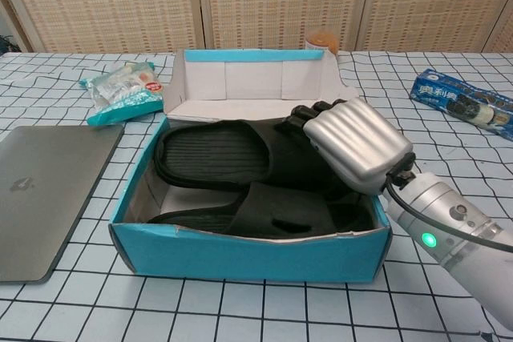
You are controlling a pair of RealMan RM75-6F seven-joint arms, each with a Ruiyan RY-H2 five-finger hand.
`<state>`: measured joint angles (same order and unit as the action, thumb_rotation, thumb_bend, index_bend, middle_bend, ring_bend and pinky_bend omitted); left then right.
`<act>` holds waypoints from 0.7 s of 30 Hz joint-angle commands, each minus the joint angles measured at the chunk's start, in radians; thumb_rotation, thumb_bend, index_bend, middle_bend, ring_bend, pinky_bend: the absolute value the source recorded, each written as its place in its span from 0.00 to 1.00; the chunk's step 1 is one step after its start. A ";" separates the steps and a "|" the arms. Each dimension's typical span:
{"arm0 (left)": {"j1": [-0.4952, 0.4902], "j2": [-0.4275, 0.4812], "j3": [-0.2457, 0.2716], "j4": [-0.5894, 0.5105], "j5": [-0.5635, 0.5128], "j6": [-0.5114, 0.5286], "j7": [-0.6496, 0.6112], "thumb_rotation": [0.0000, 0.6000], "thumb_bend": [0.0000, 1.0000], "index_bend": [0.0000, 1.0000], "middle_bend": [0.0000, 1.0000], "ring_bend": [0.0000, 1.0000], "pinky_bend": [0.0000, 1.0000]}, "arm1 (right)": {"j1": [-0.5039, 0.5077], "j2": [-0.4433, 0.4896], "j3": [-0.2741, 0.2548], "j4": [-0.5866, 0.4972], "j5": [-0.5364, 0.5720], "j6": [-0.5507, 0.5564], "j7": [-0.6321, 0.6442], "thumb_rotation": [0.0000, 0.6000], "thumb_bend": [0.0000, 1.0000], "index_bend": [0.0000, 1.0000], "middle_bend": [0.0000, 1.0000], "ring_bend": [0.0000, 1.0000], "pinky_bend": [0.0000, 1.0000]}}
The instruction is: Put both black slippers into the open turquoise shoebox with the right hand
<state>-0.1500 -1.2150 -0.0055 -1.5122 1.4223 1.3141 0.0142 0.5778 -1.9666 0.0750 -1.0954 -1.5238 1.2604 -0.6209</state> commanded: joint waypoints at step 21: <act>-0.001 0.000 0.001 -0.004 -0.001 -0.004 0.002 1.00 0.43 0.31 0.32 0.29 0.55 | -0.017 0.130 0.011 -0.206 0.059 -0.088 0.000 1.00 0.05 0.23 0.28 0.10 0.49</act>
<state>-0.1508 -1.2146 -0.0046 -1.5155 1.4216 1.3101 0.0170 0.5586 -1.8572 0.0923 -1.2742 -1.4496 1.1715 -0.6463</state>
